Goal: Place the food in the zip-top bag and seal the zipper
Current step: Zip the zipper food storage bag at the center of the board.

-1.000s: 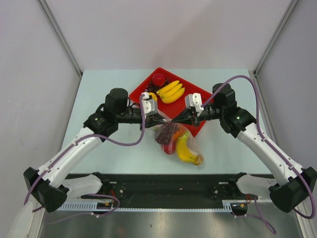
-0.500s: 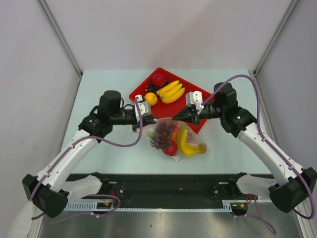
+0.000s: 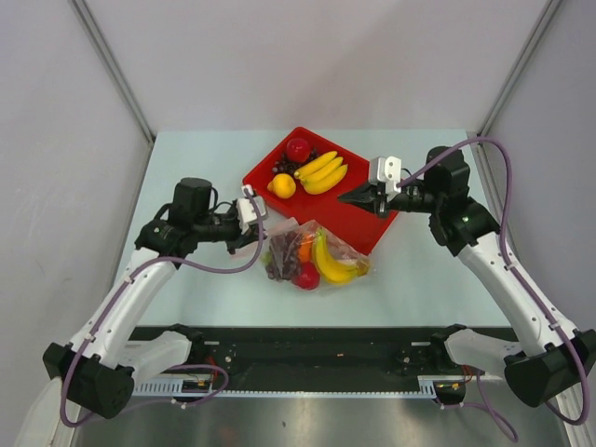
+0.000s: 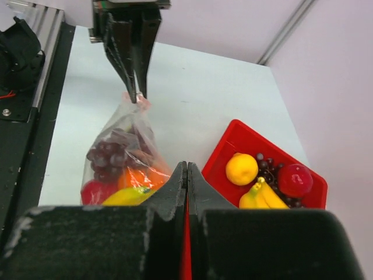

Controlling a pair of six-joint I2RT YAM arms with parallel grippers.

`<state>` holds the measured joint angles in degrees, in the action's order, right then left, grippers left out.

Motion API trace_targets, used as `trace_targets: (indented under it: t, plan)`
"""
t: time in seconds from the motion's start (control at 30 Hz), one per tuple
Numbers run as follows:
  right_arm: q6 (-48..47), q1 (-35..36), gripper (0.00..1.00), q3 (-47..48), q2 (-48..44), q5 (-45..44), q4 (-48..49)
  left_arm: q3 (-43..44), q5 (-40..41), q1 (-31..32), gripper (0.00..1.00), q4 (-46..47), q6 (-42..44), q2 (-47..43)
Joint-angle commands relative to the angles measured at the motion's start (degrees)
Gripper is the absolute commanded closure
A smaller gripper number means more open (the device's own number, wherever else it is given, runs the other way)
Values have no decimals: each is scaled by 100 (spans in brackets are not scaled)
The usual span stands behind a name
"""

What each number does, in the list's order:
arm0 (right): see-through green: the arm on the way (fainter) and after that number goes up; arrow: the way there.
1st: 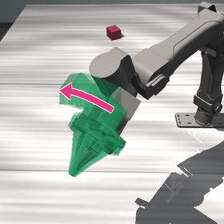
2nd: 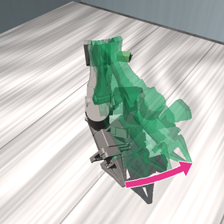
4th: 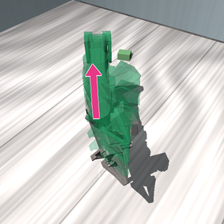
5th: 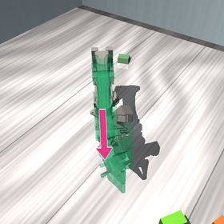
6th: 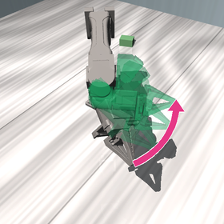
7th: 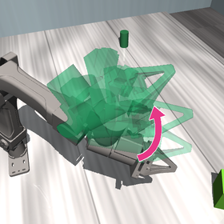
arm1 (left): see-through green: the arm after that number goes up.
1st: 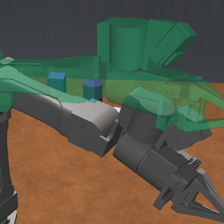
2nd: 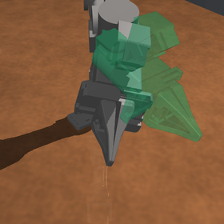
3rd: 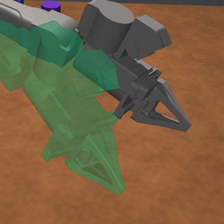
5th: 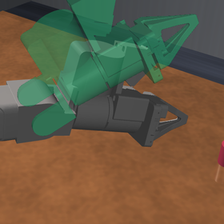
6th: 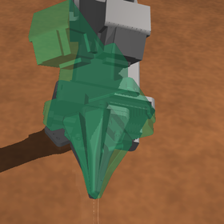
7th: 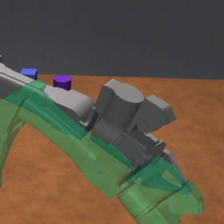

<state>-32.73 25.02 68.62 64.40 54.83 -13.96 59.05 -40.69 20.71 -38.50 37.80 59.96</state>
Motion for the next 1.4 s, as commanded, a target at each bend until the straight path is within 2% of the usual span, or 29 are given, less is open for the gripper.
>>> trace_targets:
  t: [0.0, 0.03, 0.07, 0.1, 0.13, 0.2, 0.3, 0.47, 0.57, 0.67, 0.7, 0.8, 0.87, 0.9, 1.03, 1.07, 1.1, 1.2, 1.37]
  plan:
    - [100, -41, 98, 204, 28, 71, 104, 2, -220, -67, 100, -88, 245, -336]
    - [126, -32, 71, 204, 46, 281, 69, 36, -290, -67, 100, -53, 210, -354]
    - [144, 64, 53, 204, 64, 318, 34, 132, -343, -32, 100, 52, 114, -345]
    - [135, 134, 22, 204, 107, 327, 42, 212, -352, 3, 100, 62, 18, -319]
    - [118, 231, 12, 204, 125, 205, 59, 404, -352, 108, 100, 71, -27, -240]
    - [231, 451, 0, 204, 169, 90, 287, 590, -335, 214, 100, 149, -184, -196]
    - [513, 618, 0, 204, 230, 63, 656, 871, -300, 425, 100, 360, -466, -99]
    - [776, 838, 0, 204, 380, 160, 876, 1118, 16, 1013, 100, 431, -415, 6]
    - [690, 1128, 0, 204, 477, -112, 799, 1214, 175, 1295, 100, 413, -449, 77]
    - [-29, 1462, 2, 204, 591, -498, 143, 1250, 245, 1409, 100, 422, -545, 173]
    - [-571, 1541, 7, 204, 652, -708, -79, 1232, 280, 1427, 100, 440, -563, 191]
    - [-1059, 1778, 20, 204, 758, -1130, -695, 1162, 360, 1515, 100, 510, -651, 191]
    - [-1112, 1805, 29, 204, 784, -1255, -871, 1100, 386, 1585, 100, 572, -712, 173]
    - [-1130, 1814, 40, 204, 784, -1351, -924, 1074, 403, 1646, 100, 580, -721, 173]
    - [-1157, 1849, 53, 204, 784, -1580, -1013, 1056, 439, 1761, 100, 668, -800, 191]
    - [-1165, 1840, 60, 204, 784, -1607, -1021, 1056, 447, 1778, 100, 660, -801, 217]
    - [-1174, 1840, 78, 204, 767, -1703, -1013, 1074, 456, 1813, 100, 634, -792, 235]
    - [-1201, 1832, 100, 204, 732, -1905, -1048, 1039, 517, 1831, 100, 554, -774, 218]
    - [-1008, 1393, 100, 196, 582, -1748, -1197, 802, 930, 1831, 100, 195, -634, 95]
